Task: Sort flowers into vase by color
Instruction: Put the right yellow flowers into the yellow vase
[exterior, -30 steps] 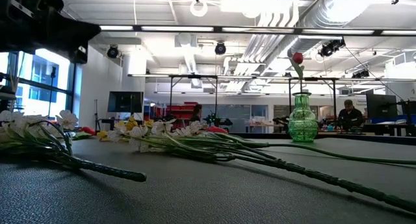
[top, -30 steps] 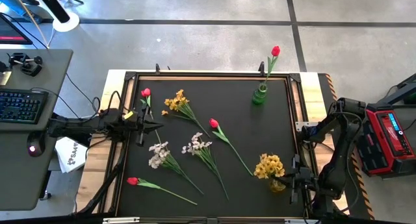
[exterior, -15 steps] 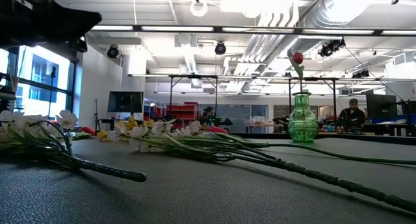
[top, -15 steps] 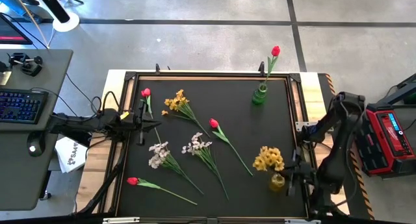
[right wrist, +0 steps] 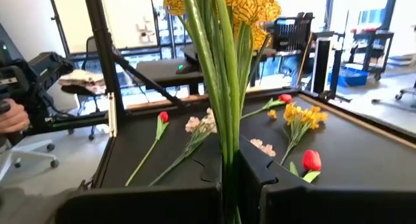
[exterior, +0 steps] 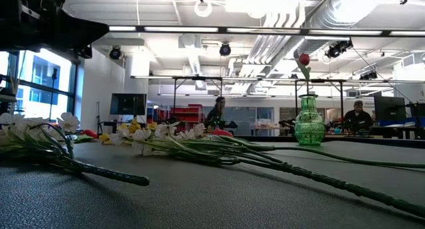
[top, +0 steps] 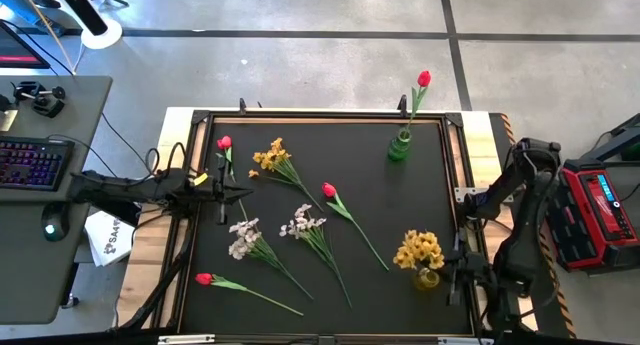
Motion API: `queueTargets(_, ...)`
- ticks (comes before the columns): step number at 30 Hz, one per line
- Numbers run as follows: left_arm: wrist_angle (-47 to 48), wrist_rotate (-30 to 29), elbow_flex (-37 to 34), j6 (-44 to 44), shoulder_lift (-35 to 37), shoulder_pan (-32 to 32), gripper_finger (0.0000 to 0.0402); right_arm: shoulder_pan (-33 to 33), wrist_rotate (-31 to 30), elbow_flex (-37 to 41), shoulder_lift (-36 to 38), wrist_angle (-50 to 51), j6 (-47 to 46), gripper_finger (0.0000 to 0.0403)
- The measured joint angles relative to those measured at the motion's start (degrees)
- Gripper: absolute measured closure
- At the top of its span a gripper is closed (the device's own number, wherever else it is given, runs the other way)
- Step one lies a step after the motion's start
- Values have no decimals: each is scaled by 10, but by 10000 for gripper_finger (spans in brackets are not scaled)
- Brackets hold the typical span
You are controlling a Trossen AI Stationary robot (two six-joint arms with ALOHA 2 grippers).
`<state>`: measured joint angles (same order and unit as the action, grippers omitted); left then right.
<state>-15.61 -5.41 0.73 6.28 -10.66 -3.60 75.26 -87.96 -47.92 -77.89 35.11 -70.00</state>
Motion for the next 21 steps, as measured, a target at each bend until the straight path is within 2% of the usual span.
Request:
queueTargets(10,-11,0,0,0,-5,0,401,0,-19,0,-64,-18,-39,403)
queueTargets(21,-10,0,0,-2,-5,0,401,0,12,0,-75,13,-140,402)
